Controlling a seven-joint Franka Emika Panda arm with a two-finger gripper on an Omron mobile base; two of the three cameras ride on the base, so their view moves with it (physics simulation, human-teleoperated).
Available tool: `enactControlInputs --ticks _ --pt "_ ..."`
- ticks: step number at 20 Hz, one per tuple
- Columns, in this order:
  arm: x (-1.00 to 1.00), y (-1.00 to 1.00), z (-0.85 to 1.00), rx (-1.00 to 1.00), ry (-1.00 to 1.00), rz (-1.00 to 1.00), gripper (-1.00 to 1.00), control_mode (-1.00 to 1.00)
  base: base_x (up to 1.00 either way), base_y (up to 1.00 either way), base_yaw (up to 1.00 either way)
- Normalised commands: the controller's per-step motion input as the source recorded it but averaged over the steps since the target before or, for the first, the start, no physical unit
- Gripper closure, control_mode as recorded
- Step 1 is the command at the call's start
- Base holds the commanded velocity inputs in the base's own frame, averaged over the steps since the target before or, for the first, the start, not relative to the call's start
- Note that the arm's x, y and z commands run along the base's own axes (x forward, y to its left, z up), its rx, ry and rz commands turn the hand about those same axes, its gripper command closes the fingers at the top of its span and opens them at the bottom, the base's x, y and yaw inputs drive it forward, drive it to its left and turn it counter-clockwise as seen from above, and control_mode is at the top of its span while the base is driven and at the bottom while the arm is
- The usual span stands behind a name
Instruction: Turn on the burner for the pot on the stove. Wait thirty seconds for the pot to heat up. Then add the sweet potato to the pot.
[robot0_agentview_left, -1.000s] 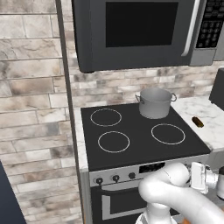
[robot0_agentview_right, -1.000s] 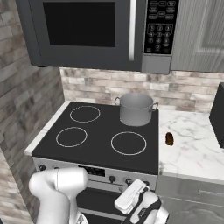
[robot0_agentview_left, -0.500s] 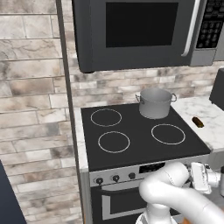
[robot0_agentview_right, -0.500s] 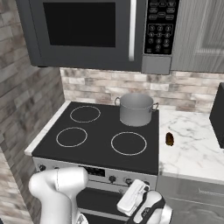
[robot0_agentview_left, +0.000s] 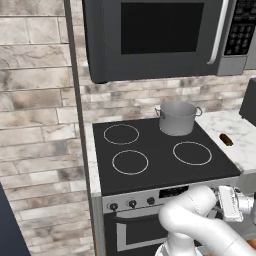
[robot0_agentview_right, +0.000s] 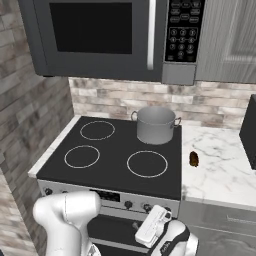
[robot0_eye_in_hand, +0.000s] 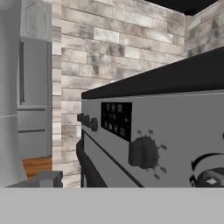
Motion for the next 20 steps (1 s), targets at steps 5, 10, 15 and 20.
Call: enactControlInputs --ticks 5,10,15,20 --pt "0.01 0.00 0.48 0.00 -0.19 -0.33 -1.00 -1.00 0.00 0.00 0.00" --pt "0.07 0.00 0.67 0.00 -0.27 -0.42 -1.00 -1.00 0.00 0.00 0.00" --pt "0.05 0.00 0.51 0.02 -0.22 -0.65 -1.00 -1.00 0.00 0.00 0.00" --pt "0.25 0.01 0.51 0.02 -0.24 -0.75 -1.00 -1.00 0.00 0.00 0.00"
